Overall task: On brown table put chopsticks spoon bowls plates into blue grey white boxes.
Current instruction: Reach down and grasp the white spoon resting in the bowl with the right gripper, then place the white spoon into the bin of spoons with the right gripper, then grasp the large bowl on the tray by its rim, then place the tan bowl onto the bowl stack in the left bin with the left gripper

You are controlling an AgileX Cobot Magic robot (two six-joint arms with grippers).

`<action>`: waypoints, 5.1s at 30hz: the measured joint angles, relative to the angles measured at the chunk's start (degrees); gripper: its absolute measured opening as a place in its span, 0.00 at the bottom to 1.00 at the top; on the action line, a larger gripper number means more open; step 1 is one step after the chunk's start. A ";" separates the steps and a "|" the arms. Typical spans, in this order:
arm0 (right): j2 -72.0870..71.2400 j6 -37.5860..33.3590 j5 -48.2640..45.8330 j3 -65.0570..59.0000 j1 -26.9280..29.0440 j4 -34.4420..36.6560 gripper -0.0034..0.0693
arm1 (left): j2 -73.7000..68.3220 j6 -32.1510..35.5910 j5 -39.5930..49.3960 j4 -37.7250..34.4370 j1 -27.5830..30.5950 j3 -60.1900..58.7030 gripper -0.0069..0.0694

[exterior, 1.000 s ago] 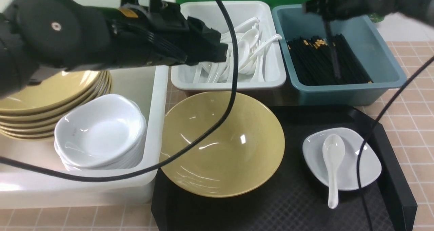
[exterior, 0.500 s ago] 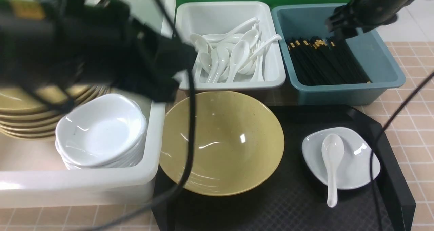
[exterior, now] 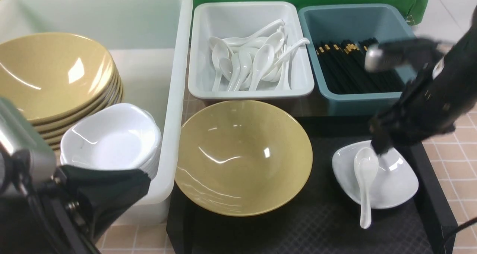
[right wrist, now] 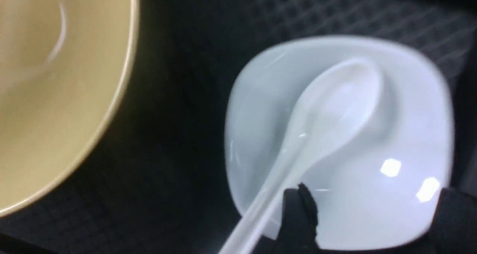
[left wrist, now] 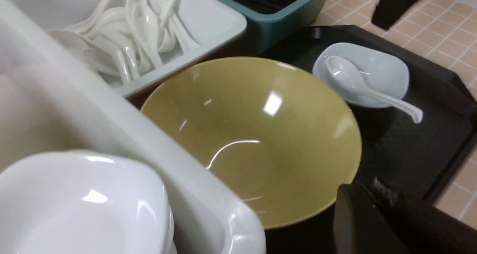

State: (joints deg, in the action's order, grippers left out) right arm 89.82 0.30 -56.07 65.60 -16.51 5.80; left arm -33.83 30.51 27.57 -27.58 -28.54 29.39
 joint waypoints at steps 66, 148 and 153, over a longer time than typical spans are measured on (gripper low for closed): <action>30.73 -9.67 3.23 55.66 -5.37 4.81 0.89 | -29.92 -20.61 11.14 17.98 7.51 26.64 0.09; -29.16 -24.14 -8.19 15.69 -5.55 5.55 0.11 | -47.05 -33.62 43.39 57.37 -32.34 56.34 0.10; -28.28 -24.57 -6.44 15.69 -5.55 6.36 0.11 | -40.06 -39.44 44.09 65.48 -25.25 57.21 0.10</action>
State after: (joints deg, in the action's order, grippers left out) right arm 61.54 -24.26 -62.51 81.29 -22.05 12.16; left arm -73.90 -8.93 71.66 37.90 -53.79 86.60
